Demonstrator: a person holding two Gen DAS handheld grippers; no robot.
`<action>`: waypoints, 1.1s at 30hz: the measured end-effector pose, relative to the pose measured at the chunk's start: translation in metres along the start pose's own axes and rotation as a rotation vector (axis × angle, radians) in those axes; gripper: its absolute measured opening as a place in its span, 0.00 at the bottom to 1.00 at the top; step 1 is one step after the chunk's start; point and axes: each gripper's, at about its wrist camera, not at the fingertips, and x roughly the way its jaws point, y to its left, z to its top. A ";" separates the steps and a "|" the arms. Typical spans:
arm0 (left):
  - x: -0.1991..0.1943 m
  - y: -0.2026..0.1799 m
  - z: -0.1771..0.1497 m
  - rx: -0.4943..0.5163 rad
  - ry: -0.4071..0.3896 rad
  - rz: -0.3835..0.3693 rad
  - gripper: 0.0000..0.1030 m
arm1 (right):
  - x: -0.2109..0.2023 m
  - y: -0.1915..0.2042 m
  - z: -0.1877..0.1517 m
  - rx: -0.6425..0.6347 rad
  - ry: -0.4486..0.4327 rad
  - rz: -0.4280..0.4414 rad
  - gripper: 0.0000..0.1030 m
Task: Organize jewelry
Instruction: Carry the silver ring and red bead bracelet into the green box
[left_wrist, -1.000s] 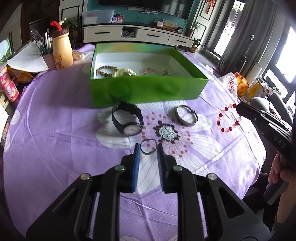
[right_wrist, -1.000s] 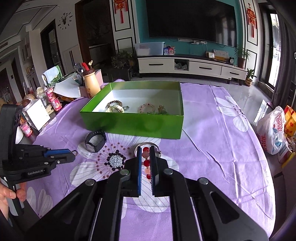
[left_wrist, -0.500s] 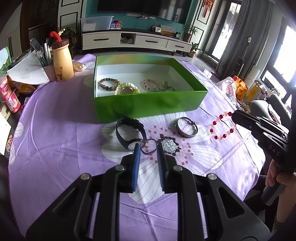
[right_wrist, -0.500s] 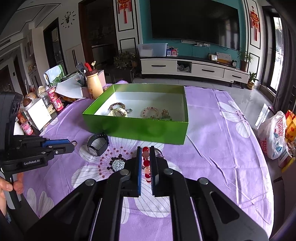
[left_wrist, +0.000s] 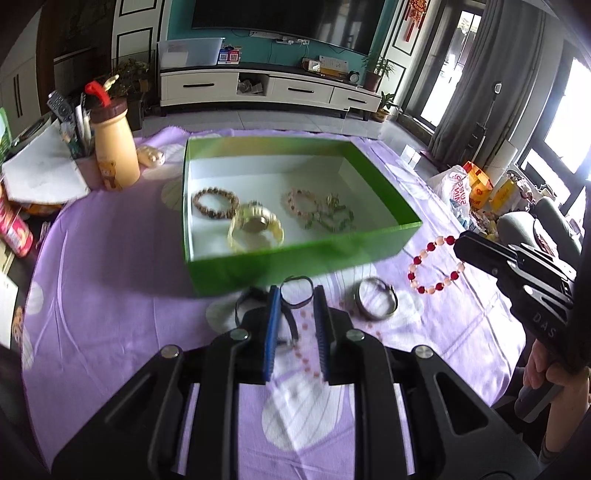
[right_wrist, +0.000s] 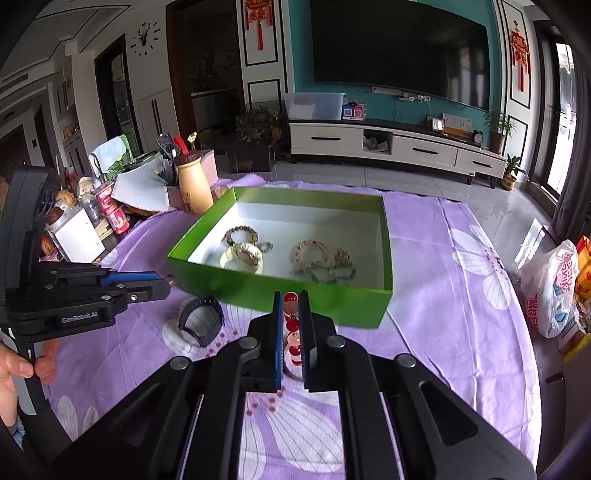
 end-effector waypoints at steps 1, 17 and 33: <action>0.002 0.001 0.005 0.001 0.000 0.000 0.17 | 0.001 0.000 0.004 0.000 -0.003 -0.001 0.07; 0.063 0.013 0.092 -0.078 0.053 -0.021 0.17 | 0.053 -0.043 0.059 0.073 0.014 -0.013 0.07; 0.120 0.004 0.127 -0.032 0.114 0.098 0.17 | 0.101 -0.069 0.082 0.083 0.057 -0.080 0.07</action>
